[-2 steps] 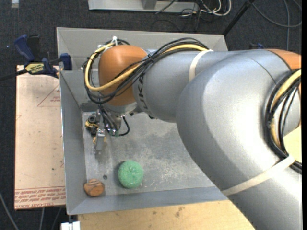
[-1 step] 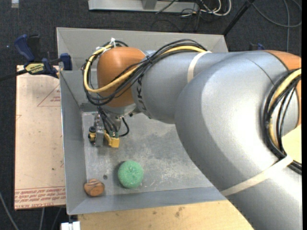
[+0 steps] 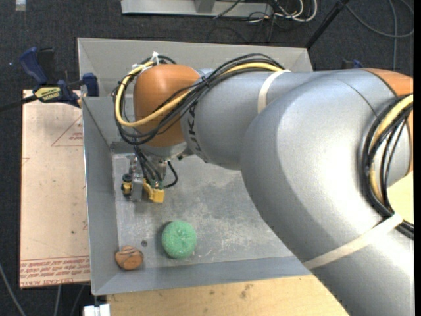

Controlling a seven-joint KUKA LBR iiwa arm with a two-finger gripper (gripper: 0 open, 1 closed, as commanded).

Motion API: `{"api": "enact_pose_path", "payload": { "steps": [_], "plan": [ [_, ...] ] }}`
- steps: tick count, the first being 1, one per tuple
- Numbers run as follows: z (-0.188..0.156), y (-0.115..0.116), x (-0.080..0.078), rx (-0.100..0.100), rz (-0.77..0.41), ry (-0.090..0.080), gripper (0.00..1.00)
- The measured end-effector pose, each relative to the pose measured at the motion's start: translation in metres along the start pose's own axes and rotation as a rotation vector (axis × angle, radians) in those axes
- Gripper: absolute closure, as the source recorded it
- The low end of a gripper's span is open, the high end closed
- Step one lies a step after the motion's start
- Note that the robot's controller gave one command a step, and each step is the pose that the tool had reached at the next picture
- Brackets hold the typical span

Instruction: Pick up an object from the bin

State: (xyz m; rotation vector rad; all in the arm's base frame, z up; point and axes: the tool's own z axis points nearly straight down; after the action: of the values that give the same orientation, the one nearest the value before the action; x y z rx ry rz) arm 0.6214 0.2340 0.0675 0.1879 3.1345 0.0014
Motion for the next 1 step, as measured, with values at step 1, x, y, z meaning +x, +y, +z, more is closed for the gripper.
{"api": "enact_pose_path", "payload": {
  "steps": [1],
  "plan": [
    [-0.0028, -0.0003, 0.0004, 0.001, -0.002, 0.002, 1.0]
  ]
}}
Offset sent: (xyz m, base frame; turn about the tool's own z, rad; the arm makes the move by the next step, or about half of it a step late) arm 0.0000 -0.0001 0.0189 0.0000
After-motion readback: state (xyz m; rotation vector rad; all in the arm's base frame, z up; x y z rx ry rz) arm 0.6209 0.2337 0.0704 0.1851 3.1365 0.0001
